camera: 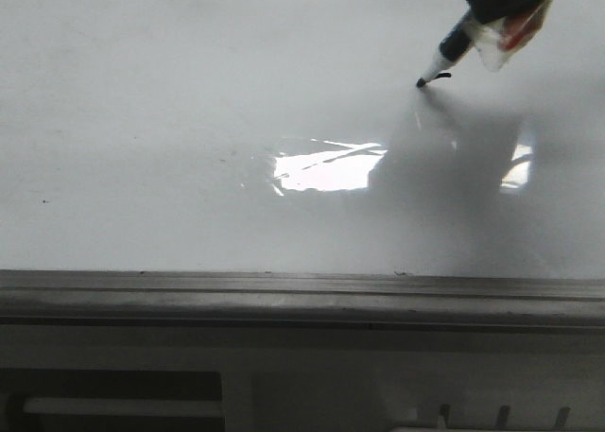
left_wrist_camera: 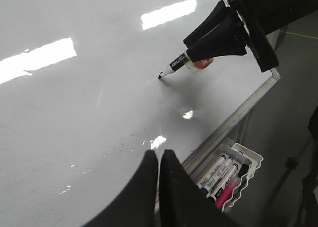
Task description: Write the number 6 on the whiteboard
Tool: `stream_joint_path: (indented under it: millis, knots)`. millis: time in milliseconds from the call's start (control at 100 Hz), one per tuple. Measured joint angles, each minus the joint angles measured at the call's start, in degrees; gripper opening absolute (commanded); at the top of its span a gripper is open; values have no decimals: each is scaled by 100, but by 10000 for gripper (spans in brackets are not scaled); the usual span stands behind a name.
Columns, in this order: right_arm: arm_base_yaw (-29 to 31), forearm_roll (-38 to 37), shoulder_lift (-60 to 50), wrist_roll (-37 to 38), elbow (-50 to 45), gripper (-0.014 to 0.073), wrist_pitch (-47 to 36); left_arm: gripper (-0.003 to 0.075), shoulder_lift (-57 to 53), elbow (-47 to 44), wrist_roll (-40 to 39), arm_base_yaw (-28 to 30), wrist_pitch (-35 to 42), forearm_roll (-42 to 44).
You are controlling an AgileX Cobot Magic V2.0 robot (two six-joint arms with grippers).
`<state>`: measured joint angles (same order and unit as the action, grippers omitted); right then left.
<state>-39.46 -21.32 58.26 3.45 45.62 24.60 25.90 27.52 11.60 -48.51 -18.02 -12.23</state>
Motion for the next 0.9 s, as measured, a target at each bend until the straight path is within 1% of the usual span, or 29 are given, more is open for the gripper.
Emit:
stream_joint_path:
  millis: [120,300,430,580,670,800,900]
  knots:
    - [-324,86,49,11,-1,-53,226,-19,0,0,0,0,-8,0]
    - [-890,163,87,11,-1,-53,1131,-19,0,0,0,0,2,-13]
    - [-953,212,87,151,-1,-53,1535,-19,0,0,-11,0,2,-13]
    - [-882,110,87,644,14,-53,1590,-19,0,0,-9,0,2,-13]
    - [-859,-130,87,912,121,-53,1609,-19,0,0,-9,0,2,-13]
    - [-796,-483,87,1004,273,-53,1391,-19,0,0,-9,0,2,-13]
    - [-773,-541,138,1027,314,-53,1199,-19,0,0,-9,0,2,-13]
